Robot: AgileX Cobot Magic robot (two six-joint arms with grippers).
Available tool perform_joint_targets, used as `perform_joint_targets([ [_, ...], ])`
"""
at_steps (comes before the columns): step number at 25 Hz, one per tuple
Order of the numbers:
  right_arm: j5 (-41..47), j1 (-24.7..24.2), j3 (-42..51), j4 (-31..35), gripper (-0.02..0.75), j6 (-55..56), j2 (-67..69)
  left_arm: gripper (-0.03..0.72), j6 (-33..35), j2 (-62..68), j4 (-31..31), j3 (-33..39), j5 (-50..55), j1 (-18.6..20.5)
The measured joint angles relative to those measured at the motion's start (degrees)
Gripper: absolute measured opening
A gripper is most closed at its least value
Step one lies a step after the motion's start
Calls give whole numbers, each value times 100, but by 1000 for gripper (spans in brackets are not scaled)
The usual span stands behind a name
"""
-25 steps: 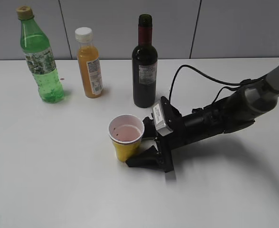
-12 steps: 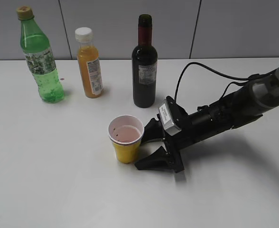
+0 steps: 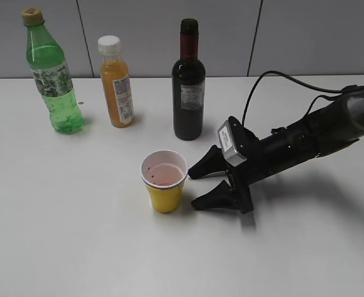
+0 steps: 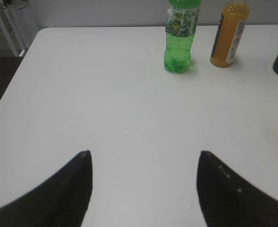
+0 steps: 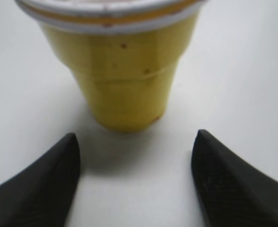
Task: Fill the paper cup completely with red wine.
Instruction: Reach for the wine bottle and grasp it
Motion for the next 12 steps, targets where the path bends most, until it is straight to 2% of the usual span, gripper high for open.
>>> perform_joint_targets([
  [6,362,-160,12,-158,562,94,-294,519,0,0,0,0,0,0],
  [12,237,-166,22,-192,562,137,-365,519,0,0,0,0,0,0],
])
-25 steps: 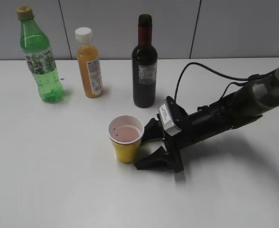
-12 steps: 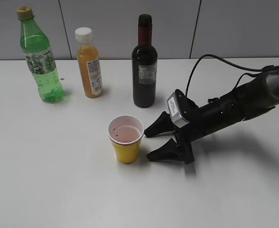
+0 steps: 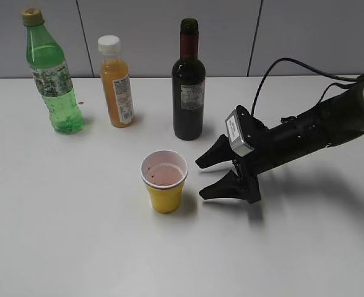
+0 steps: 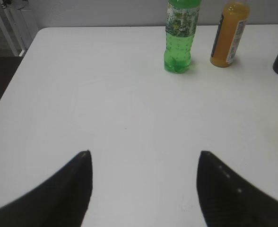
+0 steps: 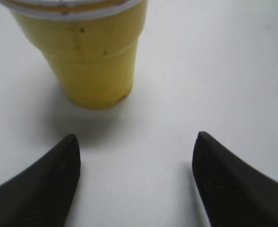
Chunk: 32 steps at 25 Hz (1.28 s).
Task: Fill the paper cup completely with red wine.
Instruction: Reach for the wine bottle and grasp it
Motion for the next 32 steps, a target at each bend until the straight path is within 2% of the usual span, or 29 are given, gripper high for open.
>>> perform_joint_targets([
  [5,139,-117,4,-15,562,313,-293,519,0,0,0,0,0,0],
  [12,690,-831,11,-15,554,687,-779,519,0,0,0,0,0,0],
  [16,1856,-1010,11,268,554,698,-1020,519,0,0,0,0,0,0],
  [23,4946,-1021,-320,2126,552,690,-1127,519,0,0,0,0,0,0],
  [25,5733,-1027,-551,3010,553,694,-1127,519,0,0,0,0,0,0],
  [28,7012,-1027,-1124,4723,553,505,-1127,519,0,0,0,0,0,0],
  [32,8448,-1052,-2153,6941,553,-1312,-1121,519,0,0,0,0,0,0],
])
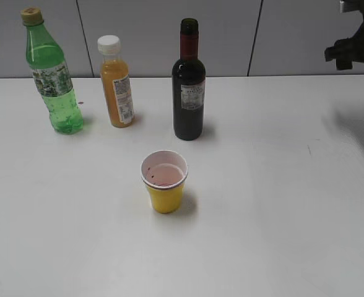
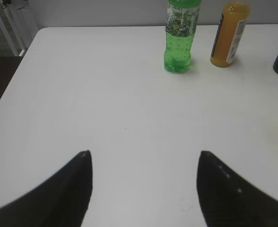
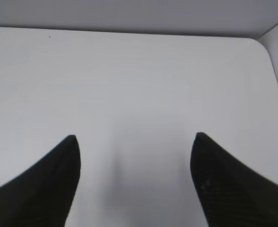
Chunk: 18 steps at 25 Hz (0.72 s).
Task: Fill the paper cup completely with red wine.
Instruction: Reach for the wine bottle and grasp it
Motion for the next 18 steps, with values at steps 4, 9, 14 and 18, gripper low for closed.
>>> perform_joint_targets([
  [4,1603,-156,-1215,2339,553,-1744,72,519,0,0,0,0,0,0],
  [9,3619,-345,-2225,3211,553,-2541,157,519,0,0,0,0,0,0],
  [14,4300,-346,-2344,3322,553,-2855,75,519,0,0,0,0,0,0],
  [18,4311,-346,-1833,3601,553,-2922,-520,519,0,0,0,0,0,0],
])
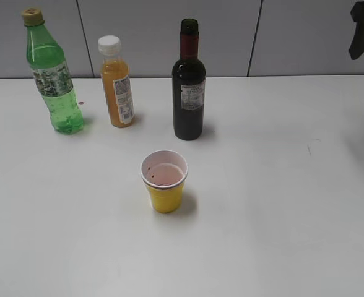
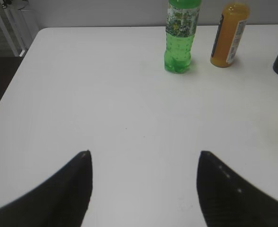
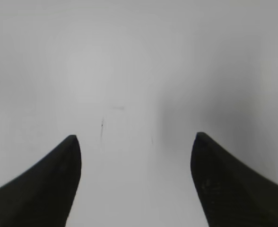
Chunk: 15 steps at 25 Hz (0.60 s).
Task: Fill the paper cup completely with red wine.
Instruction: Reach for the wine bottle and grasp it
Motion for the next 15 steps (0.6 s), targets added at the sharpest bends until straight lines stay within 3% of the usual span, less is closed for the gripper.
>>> perform_joint_targets([
  [15,-247,0,4537,27,552,-123,-3844,519,0,0,0,0,0,0],
])
